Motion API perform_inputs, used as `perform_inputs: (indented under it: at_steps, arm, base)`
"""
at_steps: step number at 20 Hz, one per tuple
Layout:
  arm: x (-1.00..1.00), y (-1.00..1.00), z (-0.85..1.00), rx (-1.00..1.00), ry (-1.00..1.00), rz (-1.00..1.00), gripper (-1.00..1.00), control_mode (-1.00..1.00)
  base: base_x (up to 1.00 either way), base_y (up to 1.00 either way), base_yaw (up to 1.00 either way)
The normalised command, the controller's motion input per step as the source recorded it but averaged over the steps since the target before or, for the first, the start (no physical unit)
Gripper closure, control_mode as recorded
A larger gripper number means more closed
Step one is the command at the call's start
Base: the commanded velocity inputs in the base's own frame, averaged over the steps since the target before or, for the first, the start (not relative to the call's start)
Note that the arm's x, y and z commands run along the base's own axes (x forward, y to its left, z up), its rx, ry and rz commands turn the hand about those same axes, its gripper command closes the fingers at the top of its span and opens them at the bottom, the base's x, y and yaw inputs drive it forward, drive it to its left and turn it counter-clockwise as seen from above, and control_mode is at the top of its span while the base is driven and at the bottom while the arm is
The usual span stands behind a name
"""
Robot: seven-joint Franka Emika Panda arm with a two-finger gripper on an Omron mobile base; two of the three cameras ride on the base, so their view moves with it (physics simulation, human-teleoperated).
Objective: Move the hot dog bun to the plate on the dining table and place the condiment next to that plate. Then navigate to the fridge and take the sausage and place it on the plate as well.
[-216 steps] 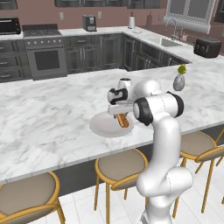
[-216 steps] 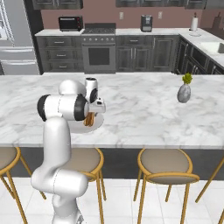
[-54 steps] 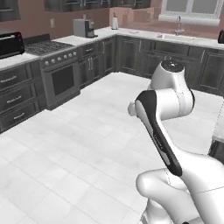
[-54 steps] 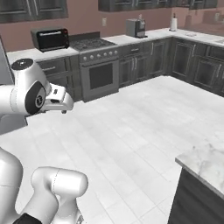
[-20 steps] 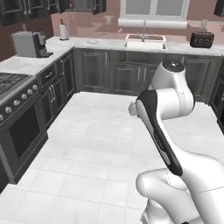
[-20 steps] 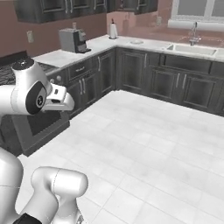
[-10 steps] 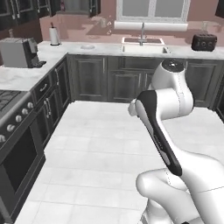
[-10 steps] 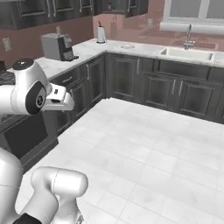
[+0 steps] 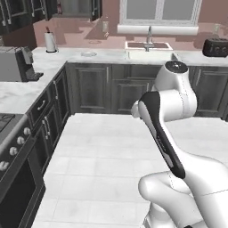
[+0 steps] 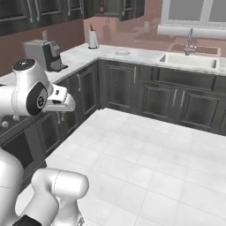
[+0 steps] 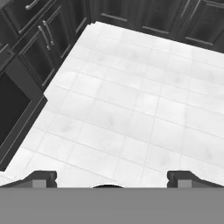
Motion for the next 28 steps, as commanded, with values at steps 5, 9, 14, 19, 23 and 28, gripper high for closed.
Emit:
perform_inputs:
  at_steps: [5,9,14,19,23,28]
  arm:
    - [0.0,0.0,0.0,0.0,0.0,0.0,-1.0,1.0]
    - [0.0,0.0,0.0,0.0,0.0,0.0,-1.0,1.0]
    - [0.0,0.0,0.0,0.0,0.0,0.0,-1.0,1.0]
    - [0.0,0.0,0.0,0.0,0.0,0.0,-1.0,1.0]
    - [0.0,0.0,0.0,0.0,0.0,0.0,-1.0,1.0]
    - [0.0,0.0,0.0,0.0,0.0,0.0,-1.0,1.0]
  base:
    - [1.0,0.27,-0.01]
    - [1.0,0.31,-0.01]
    - [1.0,0.27,-0.04]
    - [1.0,0.2,-0.03]
    - [1.0,0.19,-0.07]
    - [0.99,0.16,-0.04]
